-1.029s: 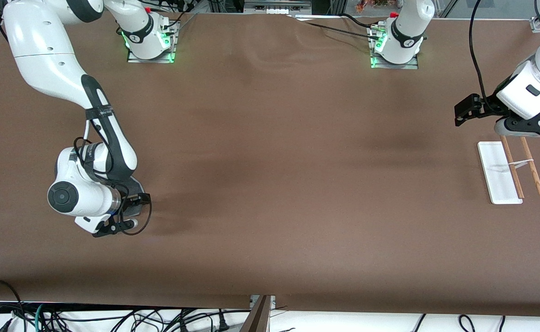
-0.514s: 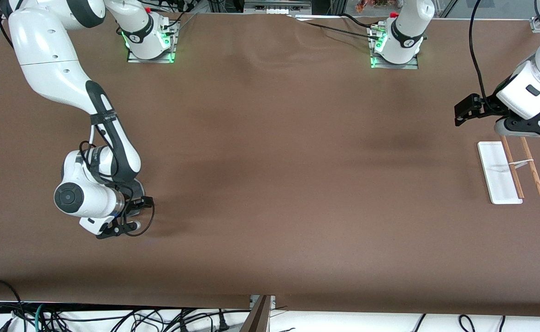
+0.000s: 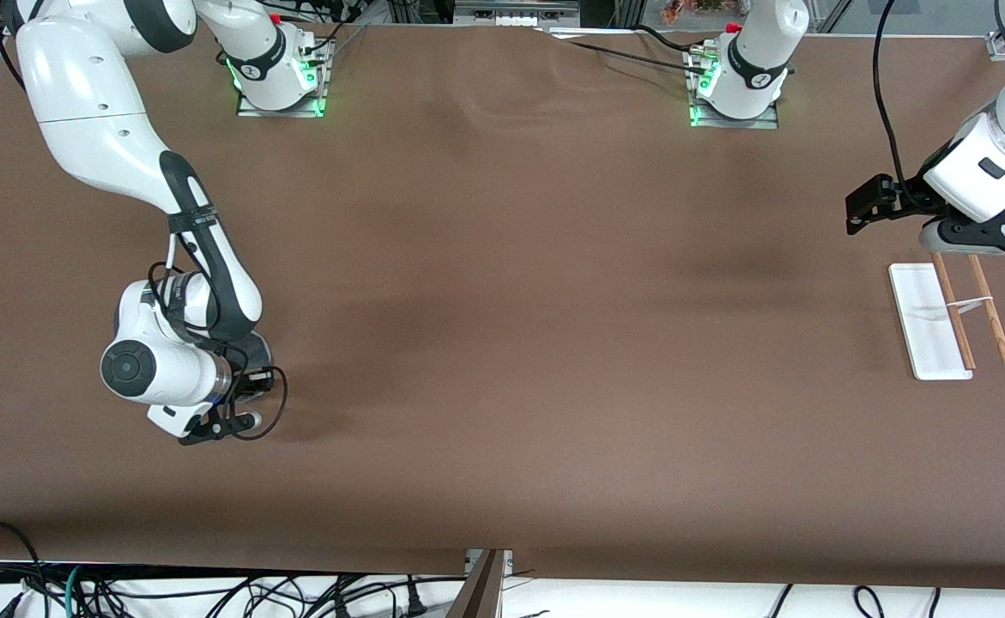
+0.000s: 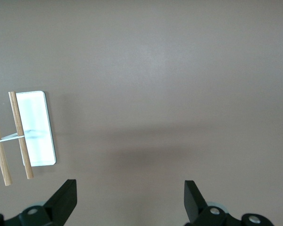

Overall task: Pass towel and hang on rack
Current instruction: 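Lift the towel with the right gripper toward the table middle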

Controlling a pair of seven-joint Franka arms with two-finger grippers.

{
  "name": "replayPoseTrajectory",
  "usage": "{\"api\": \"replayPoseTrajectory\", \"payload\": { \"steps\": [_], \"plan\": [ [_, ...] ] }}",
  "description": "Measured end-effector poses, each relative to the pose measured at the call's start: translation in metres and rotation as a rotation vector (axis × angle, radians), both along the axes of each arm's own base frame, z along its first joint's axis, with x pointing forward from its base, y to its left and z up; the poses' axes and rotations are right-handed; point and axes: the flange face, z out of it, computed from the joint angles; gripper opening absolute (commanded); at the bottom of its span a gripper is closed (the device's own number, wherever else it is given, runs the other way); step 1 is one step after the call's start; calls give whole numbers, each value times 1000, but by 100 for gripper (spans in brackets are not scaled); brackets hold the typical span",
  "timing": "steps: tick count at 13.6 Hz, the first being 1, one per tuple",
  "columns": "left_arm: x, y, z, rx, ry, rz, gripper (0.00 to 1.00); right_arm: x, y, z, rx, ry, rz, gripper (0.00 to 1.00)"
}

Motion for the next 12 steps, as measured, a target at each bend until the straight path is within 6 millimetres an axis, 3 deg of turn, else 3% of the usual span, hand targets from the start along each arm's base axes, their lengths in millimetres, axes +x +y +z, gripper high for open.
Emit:
{"api": "replayPoseTrajectory", "payload": {
  "steps": [4, 6, 7, 9, 11, 12],
  "plan": [
    [0, 0, 0, 0, 1, 0, 100, 1, -1, 3, 0, -4, -1, 0],
    [0, 0, 0, 0, 1, 0, 100, 5, -1, 21, -2, -4, 6, 0],
    [0, 0, 0, 0, 1, 0, 100, 6, -2, 43, -6, 2, 12, 0],
    [0, 0, 0, 0, 1, 0, 100, 7, 9, 107, 1, 15, 31, 0],
    [0, 0, 0, 0, 1, 0, 100, -1, 51, 171, 40, 12, 87, 0],
    [0, 0, 0, 0, 1, 0, 100, -6, 75, 194, 62, 1, 105, 0]
  ]
}}
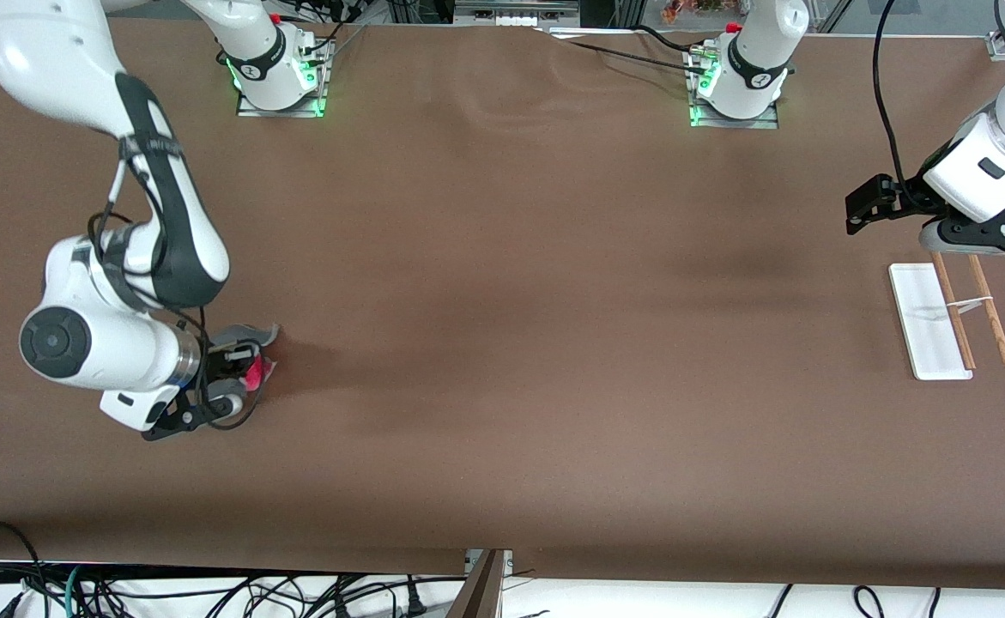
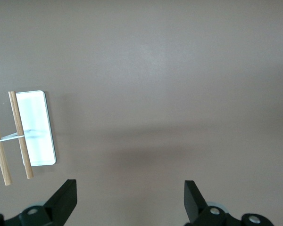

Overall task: Pass towel and hang on rack
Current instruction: 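Lift the towel with the right gripper toward the table middle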

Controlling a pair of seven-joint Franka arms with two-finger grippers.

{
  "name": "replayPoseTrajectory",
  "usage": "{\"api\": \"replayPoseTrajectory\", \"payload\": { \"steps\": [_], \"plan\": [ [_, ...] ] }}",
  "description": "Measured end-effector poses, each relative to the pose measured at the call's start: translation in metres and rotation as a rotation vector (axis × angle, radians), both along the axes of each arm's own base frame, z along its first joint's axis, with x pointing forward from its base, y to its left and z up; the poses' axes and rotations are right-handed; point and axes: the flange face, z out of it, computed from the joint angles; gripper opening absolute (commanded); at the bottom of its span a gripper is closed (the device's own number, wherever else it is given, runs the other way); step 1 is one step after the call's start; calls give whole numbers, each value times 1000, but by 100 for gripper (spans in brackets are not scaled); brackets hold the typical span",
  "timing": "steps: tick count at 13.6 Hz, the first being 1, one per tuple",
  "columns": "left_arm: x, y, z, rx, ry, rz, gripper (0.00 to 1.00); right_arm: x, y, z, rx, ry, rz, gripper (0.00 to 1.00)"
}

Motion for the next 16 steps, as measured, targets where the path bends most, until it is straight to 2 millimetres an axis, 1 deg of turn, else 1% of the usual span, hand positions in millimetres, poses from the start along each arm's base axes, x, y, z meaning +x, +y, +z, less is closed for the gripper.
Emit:
{"api": "replayPoseTrajectory", "payload": {
  "steps": [1, 2, 4, 6, 9, 11, 12, 14, 16],
  "plan": [
    [0, 0, 0, 0, 0, 0, 100, -5, 24, 18, 22, -9, -6, 0],
    [0, 0, 0, 0, 0, 0, 100, -11, 47, 32, 44, -14, -31, 0],
    [0, 0, 0, 0, 0, 0, 100, -25, 94, 53, 88, -15, -108, 0],
    [0, 0, 0, 0, 0, 0, 100, -39, 133, 72, 127, -12, -164, 0],
    [-1, -2, 0, -9, 9, 0, 100, -59, 184, 98, 163, -28, -197, 0],
    [-2, -7, -4, -53, 33, 2, 100, -74, 221, 116, 194, -59, -188, 0],
    [-2, -9, -10, -71, 57, 4, 100, -80, 236, 122, 212, -78, -179, 0],
    [-2, -15, -26, -107, 133, 5, 100, -89, 259, 128, 243, -108, -154, 0],
    [-3, -22, -41, -165, 200, -4, 100, -102, 287, 134, 284, -145, -125, 0]
  ]
}}
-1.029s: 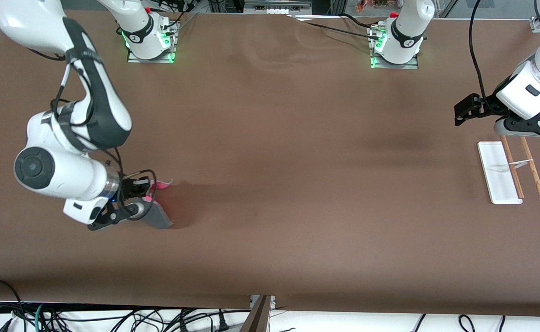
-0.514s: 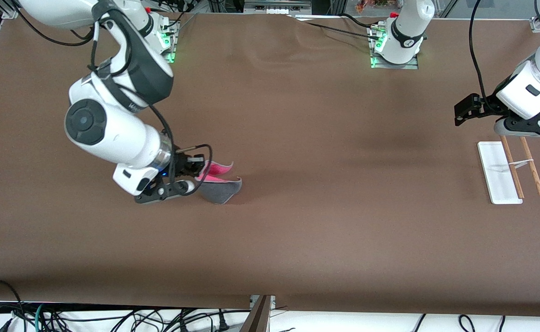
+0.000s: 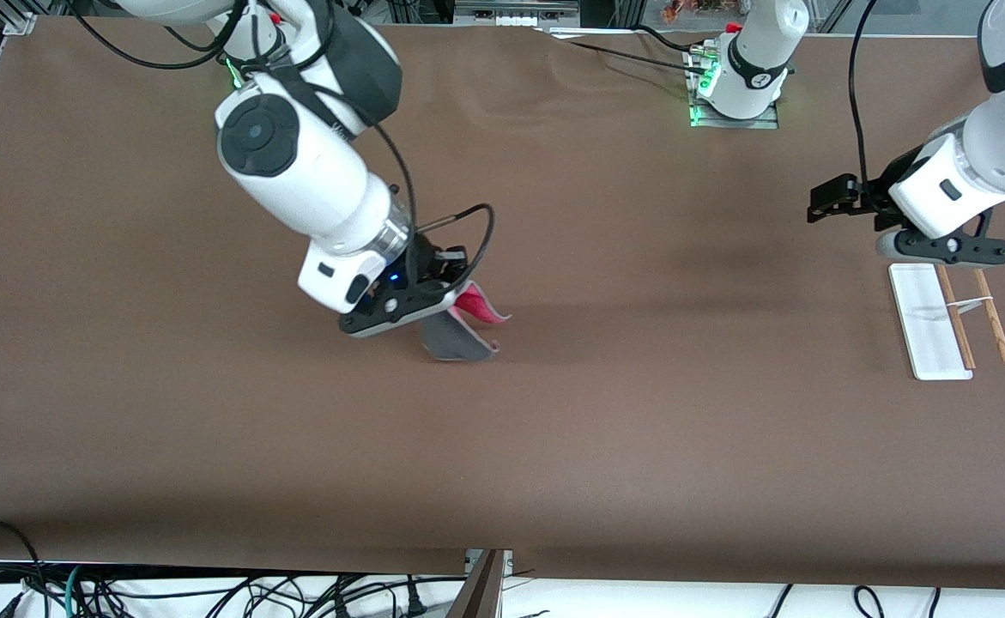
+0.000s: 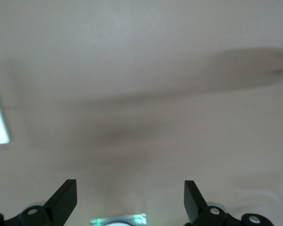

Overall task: Pass towel and hang on rack
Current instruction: 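Lift the towel with the right gripper toward the table middle, then hold the towel up while the left gripper reaches toward it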

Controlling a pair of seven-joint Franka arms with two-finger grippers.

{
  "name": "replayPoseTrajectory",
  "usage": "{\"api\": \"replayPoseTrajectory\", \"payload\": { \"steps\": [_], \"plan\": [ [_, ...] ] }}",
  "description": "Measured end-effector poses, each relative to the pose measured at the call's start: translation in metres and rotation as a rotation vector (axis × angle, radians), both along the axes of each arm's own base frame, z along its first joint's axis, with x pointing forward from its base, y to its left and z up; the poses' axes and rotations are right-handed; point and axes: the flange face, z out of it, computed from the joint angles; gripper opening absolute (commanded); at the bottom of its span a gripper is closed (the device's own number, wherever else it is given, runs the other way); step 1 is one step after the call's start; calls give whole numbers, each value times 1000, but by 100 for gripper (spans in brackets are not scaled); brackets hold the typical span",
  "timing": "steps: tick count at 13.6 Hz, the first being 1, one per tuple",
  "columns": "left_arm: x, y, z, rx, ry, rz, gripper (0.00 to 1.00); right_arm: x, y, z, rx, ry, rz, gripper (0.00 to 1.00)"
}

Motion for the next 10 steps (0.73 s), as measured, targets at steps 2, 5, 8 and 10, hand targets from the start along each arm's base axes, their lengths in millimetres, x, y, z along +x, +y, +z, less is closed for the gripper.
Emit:
{"api": "replayPoseTrajectory", "payload": {
  "steps": [2, 5, 8, 10],
  "plan": [
    [3, -8, -12, -88, 33, -13, 100, -18, 31, 4, 31, -28, 22, 0],
    [10, -18, -31, -188, 60, -82, 100, -41, 64, 5, 52, -35, 40, 0],
    [23, -30, -63, -318, 40, -231, 100, -50, 76, 6, 67, -34, 26, 0],
    [32, -37, -94, -423, -1, -319, 100, -49, 77, 8, 81, -39, 5, 0]
  ]
}}
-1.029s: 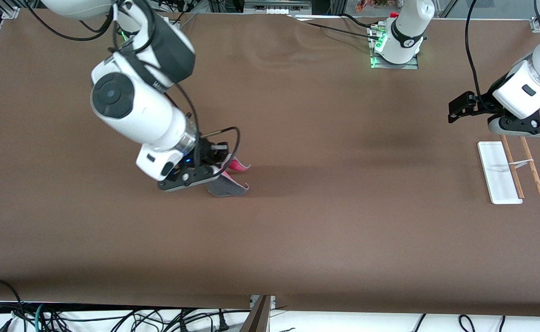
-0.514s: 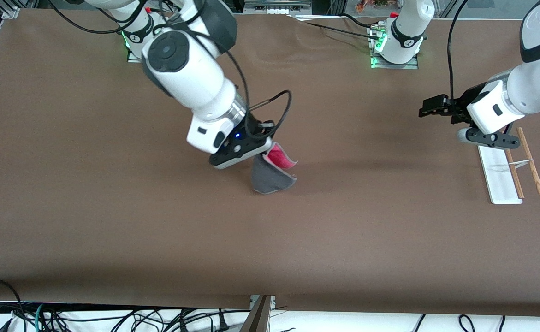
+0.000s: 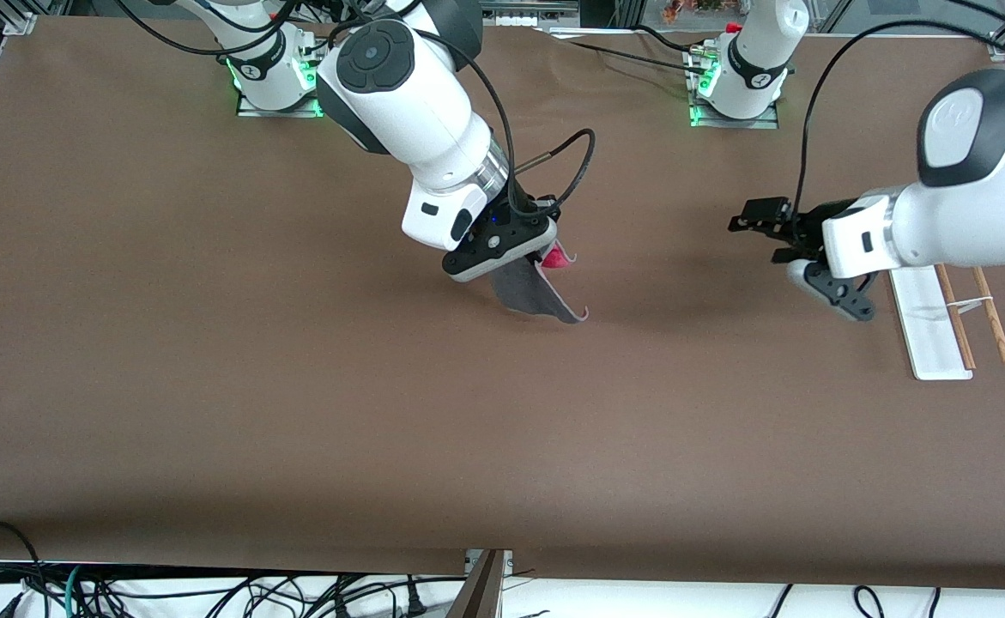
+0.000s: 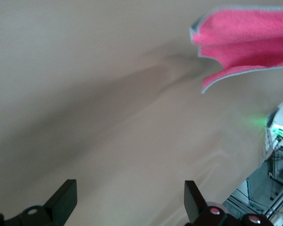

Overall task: Pass towel and hang on rack
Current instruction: 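Hold the towel up while the left gripper reaches toward it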

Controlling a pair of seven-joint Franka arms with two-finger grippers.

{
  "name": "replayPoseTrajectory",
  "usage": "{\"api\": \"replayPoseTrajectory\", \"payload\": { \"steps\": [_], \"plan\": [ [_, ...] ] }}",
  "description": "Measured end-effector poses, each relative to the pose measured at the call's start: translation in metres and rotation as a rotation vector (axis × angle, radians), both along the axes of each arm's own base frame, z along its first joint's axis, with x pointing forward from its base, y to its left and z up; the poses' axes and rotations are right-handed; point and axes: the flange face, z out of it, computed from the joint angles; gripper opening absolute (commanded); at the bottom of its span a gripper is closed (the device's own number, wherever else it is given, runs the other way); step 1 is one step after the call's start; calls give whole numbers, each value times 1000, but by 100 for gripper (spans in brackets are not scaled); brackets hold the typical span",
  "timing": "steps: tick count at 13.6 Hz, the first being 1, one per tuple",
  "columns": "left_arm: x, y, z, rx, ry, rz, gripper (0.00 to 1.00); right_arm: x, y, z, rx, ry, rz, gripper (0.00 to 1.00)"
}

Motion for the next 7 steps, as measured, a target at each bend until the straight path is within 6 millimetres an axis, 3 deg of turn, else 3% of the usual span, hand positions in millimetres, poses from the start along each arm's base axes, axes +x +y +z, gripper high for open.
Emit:
{"api": "replayPoseTrajectory", "payload": {
  "steps": [5, 7],
  "plan": [
    [26, -42, -71, -311, -188, -164, 100, 4, 2, -3, 27, 5, -52, 0],
    [33, -65, -89, -389, -278, -211, 100, 1, 7, -2, 35, 3, -55, 0]
  ]
}}
